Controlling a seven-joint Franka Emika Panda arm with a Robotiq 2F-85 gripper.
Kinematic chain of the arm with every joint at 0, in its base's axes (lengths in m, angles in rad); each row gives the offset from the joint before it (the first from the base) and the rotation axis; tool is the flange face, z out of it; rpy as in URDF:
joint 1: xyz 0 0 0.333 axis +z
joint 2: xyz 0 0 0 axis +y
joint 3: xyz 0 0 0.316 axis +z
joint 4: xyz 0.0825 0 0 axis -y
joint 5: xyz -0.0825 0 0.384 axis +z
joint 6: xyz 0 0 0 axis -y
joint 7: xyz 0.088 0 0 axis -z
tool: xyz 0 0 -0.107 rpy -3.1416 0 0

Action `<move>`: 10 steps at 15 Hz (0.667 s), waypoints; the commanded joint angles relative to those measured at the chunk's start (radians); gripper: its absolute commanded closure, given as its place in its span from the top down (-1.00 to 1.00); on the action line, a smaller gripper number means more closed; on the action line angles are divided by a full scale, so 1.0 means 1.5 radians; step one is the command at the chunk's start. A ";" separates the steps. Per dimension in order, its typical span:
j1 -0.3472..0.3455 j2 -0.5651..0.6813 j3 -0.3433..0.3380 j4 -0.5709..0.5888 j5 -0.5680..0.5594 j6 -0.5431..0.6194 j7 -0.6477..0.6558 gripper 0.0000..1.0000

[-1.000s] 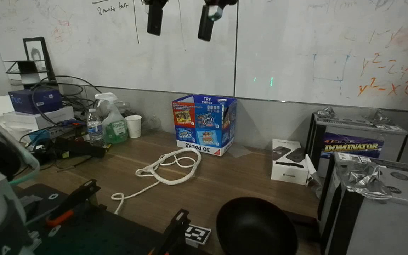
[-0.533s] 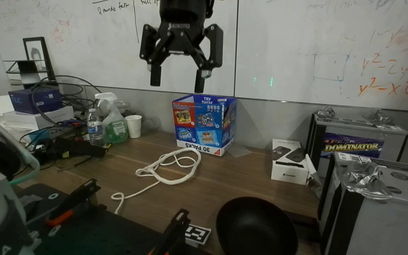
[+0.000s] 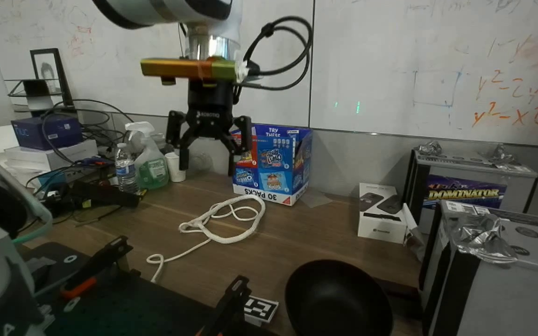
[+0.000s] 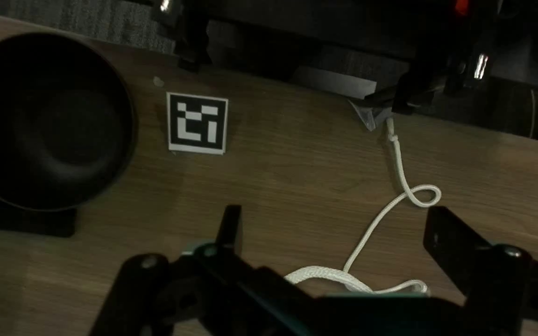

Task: Put the ropes in the box

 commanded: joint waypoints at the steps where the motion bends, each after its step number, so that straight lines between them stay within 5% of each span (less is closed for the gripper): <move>1: 0.027 0.137 0.030 0.058 0.048 0.096 -0.037 1.00; 5: 0.031 0.264 0.079 0.122 0.084 0.195 -0.080 1.00; 10: 0.004 0.412 0.116 0.251 0.057 0.220 -0.101 1.00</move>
